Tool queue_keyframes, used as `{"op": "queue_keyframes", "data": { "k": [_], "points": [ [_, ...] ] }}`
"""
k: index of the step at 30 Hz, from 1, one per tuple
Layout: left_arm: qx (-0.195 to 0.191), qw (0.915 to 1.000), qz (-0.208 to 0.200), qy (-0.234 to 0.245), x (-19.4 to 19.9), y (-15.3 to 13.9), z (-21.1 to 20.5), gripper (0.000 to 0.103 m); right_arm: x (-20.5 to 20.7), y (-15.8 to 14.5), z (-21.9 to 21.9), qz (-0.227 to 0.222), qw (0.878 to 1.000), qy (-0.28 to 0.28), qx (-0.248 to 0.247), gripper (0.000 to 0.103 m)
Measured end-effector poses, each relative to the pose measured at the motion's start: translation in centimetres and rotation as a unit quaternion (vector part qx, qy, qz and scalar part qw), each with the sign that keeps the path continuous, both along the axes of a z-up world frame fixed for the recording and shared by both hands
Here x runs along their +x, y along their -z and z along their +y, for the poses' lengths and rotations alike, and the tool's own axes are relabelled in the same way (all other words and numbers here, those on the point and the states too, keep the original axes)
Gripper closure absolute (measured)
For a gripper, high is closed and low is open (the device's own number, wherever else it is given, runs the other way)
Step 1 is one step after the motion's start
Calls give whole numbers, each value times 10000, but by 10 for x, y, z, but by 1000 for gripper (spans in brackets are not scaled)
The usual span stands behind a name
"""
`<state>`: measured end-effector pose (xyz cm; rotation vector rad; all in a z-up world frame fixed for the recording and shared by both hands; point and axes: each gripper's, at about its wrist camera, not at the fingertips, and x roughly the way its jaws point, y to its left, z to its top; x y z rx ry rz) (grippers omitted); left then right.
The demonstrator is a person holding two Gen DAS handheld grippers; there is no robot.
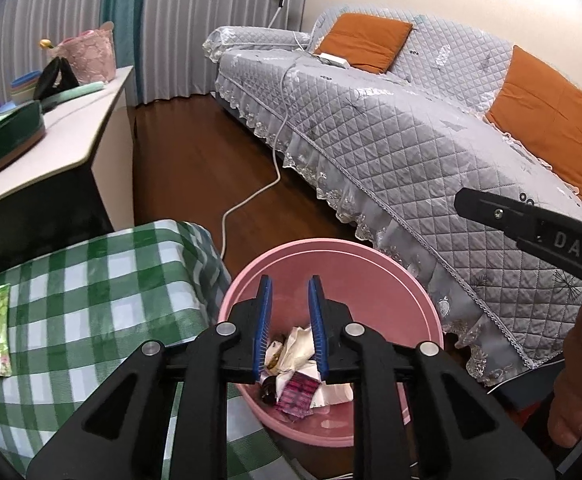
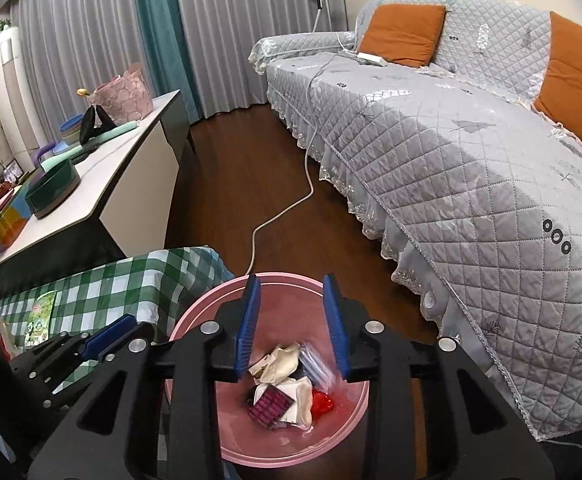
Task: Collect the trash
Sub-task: 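Carry the packet and tubes over the pink basin and open both tools to drop them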
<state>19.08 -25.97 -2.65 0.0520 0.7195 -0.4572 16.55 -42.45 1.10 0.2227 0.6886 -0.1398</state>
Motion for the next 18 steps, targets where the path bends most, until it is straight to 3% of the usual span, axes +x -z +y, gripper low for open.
{"op": "queue_keyframes", "data": {
  "k": [18],
  "points": [
    [207,9966,-471,-637,-36,-48,92,84,-6,-11,50,-198,9988,-416,-192,69]
  ]
}}
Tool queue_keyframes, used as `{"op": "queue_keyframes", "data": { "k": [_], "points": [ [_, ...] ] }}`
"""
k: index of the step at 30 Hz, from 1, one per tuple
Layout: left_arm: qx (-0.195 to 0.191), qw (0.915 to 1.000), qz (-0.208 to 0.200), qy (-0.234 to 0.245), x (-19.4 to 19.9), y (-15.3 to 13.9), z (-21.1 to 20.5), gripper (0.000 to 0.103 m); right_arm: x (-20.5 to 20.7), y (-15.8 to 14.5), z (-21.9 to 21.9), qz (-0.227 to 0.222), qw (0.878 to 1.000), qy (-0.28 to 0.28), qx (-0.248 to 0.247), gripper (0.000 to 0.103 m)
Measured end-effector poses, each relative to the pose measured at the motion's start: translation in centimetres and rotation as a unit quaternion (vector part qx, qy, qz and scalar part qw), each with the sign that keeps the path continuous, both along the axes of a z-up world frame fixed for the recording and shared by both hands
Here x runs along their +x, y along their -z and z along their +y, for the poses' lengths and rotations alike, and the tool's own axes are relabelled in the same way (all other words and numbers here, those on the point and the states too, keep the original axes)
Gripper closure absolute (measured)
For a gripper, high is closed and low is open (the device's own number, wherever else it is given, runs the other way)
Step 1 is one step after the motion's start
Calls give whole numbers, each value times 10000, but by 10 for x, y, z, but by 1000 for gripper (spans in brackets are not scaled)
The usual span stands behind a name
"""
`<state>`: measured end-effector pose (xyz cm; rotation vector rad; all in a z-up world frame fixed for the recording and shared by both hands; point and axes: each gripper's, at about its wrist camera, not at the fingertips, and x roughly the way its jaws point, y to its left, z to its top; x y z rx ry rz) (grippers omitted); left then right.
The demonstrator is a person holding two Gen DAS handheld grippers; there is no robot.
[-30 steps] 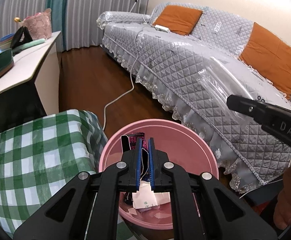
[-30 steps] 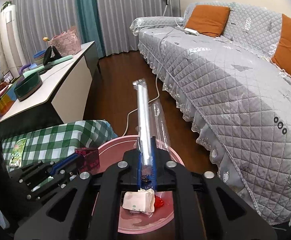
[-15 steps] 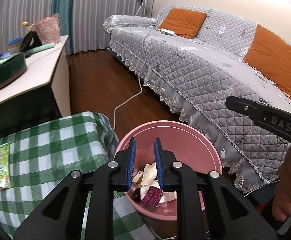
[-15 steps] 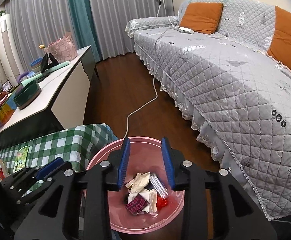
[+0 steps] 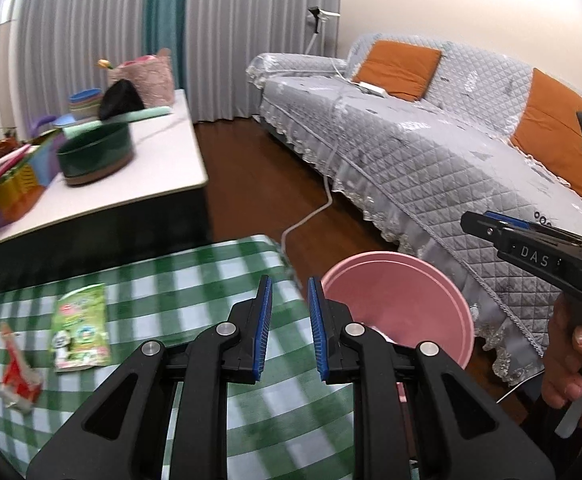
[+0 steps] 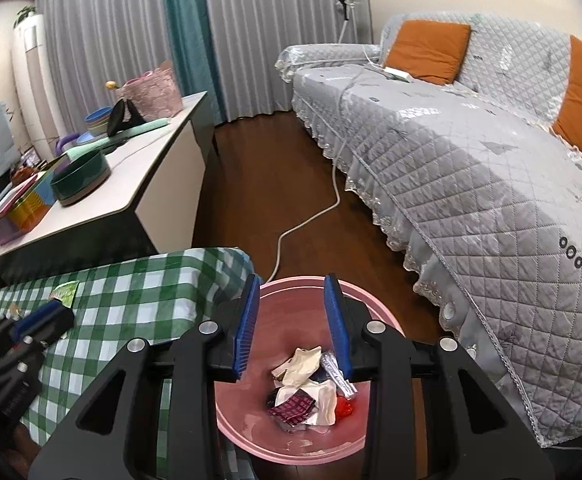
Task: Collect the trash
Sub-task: 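Carry the packet and tubes over the pink basin and open both tools to drop them, then move both tools back over the table toward the red carton and panda packet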
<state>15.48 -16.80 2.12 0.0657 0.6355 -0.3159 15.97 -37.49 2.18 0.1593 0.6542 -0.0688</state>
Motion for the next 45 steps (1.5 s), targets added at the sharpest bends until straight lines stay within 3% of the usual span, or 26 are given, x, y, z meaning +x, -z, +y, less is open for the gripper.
{"op": "queue_keyframes", "data": {
  "k": [19,25,36,45],
  "points": [
    [185,9969,-272,-719,-24,-18,138,84,-7,10,52,-155,9986,-455,-206,68],
    [52,9935,-189,-1121,-25,-12,178,84,-3,14,66,-127,9980,-551,-278,69],
    [-237,9835,-175,-1785,-27,-3,235,84,0,15,86,-187,9969,-732,-215,69],
    [-542,9653,57,-2555,-29,6,298,84,10,18,112,-155,9955,-937,14,69]
  ]
}}
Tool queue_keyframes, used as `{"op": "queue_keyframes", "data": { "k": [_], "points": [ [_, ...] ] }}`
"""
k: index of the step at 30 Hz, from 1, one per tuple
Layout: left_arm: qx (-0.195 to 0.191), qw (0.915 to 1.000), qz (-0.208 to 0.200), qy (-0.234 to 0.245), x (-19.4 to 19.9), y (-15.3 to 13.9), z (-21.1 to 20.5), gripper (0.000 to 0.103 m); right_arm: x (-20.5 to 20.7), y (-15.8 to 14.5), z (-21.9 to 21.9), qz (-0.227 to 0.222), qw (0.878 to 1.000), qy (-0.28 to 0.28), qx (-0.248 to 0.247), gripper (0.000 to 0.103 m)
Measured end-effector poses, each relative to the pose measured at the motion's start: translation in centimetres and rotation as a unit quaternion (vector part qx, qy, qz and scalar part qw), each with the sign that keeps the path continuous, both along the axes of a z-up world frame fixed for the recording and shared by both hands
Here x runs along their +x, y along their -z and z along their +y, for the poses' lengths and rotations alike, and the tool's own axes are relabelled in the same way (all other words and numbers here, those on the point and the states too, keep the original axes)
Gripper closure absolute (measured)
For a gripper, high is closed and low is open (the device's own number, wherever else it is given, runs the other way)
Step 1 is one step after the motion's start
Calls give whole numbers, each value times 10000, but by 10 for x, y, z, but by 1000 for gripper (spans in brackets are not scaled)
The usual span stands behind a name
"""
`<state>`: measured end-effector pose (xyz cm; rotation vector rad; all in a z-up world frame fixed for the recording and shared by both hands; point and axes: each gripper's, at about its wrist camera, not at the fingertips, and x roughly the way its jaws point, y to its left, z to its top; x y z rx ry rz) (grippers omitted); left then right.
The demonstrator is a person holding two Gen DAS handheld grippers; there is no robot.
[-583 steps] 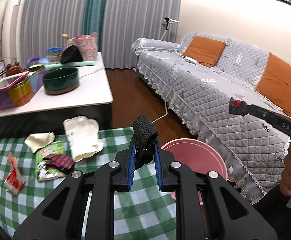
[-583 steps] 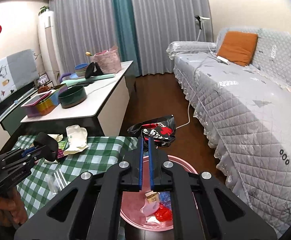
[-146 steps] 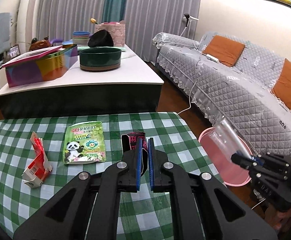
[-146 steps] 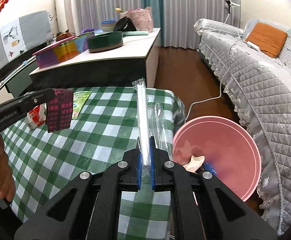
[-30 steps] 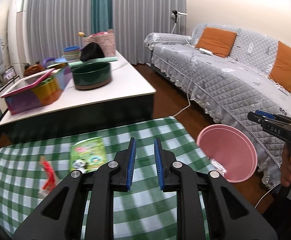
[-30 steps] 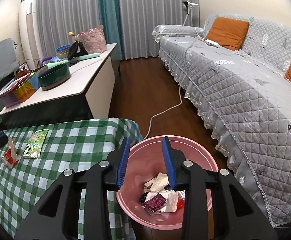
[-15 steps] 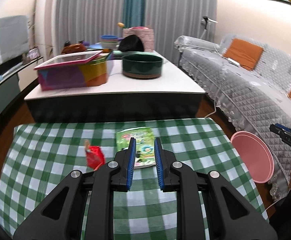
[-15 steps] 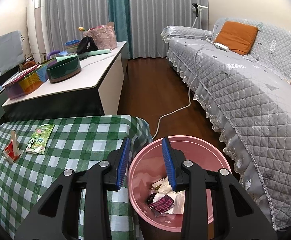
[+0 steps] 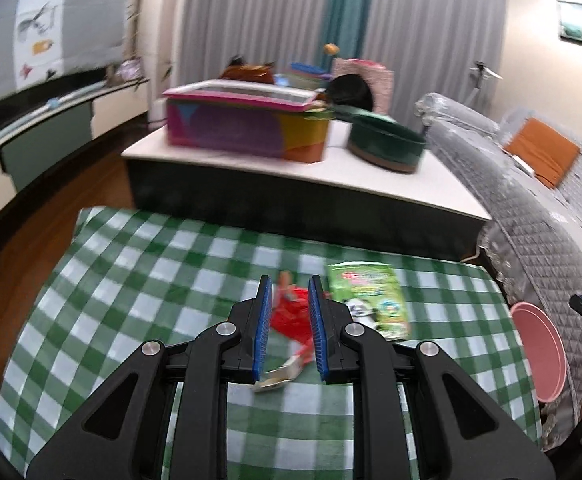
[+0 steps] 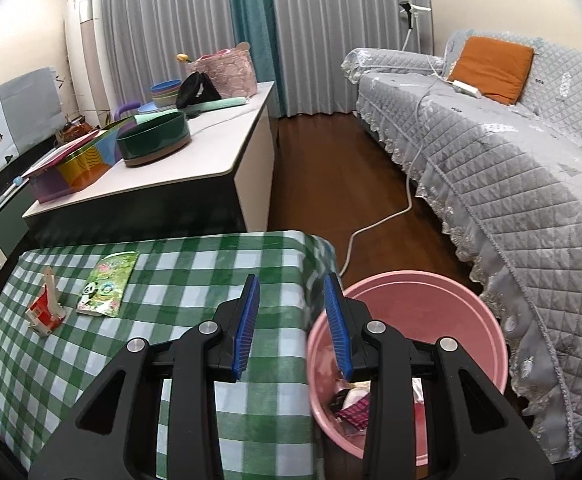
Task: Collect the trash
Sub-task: 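Move both tools back over the table toward the red carton and panda packet, then grasp the red-white carton with the left tool while the right tool grasps the green panda packet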
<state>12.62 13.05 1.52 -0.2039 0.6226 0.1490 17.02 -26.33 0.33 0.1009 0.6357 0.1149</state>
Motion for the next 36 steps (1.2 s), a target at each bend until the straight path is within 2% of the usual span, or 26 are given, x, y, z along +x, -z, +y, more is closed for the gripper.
{"op": "queue_keyframes", "data": {
  "k": [2,5,9,13,22,23,25,27,30,32,36],
  "points": [
    [-77,9999,90,-92,1,4,8,84,2,0,8,-8,10000,-74,6,69],
    [-93,9996,260,25,5,12,7,82,5,3,22,7,9998,-213,-39,69],
    [46,9987,437,250,15,22,-5,68,7,8,36,44,9993,-362,-118,69],
    [82,9972,620,405,24,30,-14,68,8,13,49,105,9984,-539,-126,69],
    [311,9921,1123,468,39,48,-24,68,6,21,81,362,9913,-1192,430,69],
    [280,9917,1154,482,40,48,-24,69,5,21,88,374,9896,-1299,503,70],
    [258,9910,1212,509,41,50,-22,85,5,25,103,435,9865,-1455,618,71],
    [266,9906,1233,536,41,50,-21,92,5,29,116,520,9838,-1558,722,73],
    [260,9906,1206,592,40,47,-20,103,6,38,134,648,9803,-1623,916,80],
    [278,9916,1125,576,39,41,-18,103,7,46,147,773,9769,-1643,1124,88],
    [244,9937,958,527,37,29,-11,103,11,57,171,999,9696,-1712,1436,89]
  ]
}}
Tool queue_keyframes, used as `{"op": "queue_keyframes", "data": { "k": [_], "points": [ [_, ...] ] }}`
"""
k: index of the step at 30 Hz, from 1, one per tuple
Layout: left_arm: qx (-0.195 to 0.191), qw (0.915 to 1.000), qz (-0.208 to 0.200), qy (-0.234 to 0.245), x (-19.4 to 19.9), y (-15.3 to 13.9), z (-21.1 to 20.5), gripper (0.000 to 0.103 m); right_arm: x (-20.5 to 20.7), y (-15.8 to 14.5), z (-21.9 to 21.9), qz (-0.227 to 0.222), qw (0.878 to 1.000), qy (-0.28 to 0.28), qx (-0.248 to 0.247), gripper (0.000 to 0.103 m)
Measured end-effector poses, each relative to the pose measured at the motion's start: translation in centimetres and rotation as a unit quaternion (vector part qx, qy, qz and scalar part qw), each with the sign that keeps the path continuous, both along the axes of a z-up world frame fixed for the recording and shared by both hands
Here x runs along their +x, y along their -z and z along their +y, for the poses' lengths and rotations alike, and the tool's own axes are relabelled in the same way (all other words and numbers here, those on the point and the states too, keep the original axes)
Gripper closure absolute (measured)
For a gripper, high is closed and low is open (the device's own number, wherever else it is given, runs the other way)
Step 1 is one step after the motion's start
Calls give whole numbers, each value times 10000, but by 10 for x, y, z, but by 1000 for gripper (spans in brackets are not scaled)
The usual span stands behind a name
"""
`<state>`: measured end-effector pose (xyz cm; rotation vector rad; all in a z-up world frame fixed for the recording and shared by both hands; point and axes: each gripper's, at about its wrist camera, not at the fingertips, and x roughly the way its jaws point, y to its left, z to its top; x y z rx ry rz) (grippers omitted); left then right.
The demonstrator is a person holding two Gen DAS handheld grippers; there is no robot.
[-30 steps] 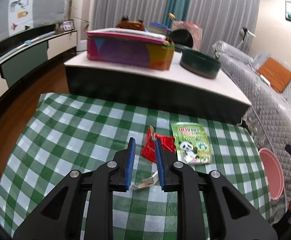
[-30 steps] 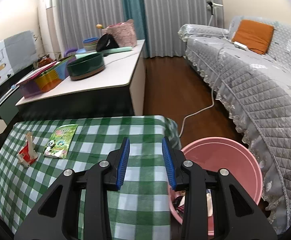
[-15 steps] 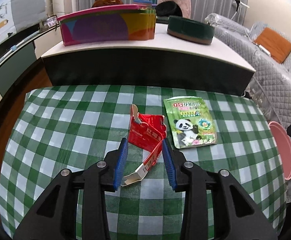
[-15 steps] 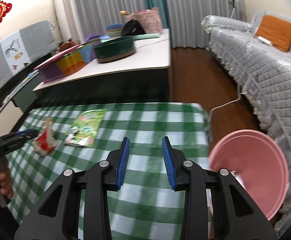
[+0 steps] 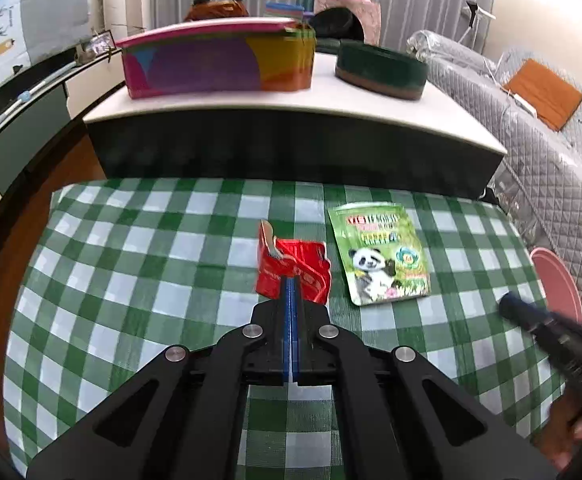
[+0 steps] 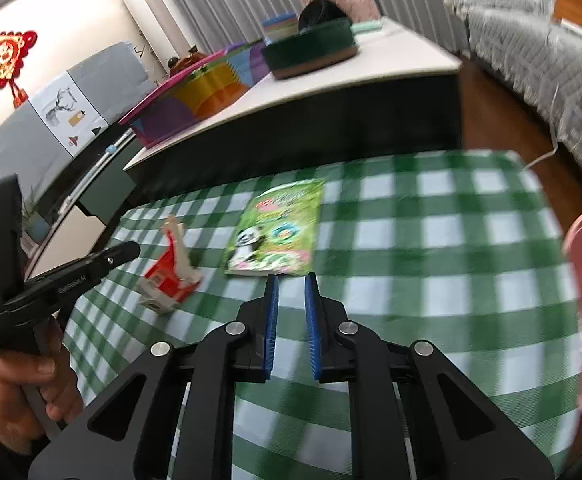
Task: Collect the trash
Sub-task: 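Grasp the red-white carton with the left tool while the right tool grasps the green panda packet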
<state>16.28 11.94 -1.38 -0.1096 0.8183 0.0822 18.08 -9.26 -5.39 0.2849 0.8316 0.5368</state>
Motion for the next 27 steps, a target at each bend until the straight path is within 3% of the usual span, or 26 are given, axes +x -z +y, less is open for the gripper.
{"op": "queue_keyframes", "data": {
  "k": [5,11,15,27],
  "points": [
    [-10,10000,-7,-8,0,-3,3,103,6,12,32,263,9992,-47,282,86],
    [-306,9994,-112,-66,-5,-9,17,103,17,25,51,632,9962,25,604,83],
    [-371,9991,-147,-132,-7,-11,22,103,25,34,57,789,9943,104,714,78],
    [-391,9992,-32,-35,-4,-5,20,102,54,46,52,1046,9893,442,921,77]
  ]
}}
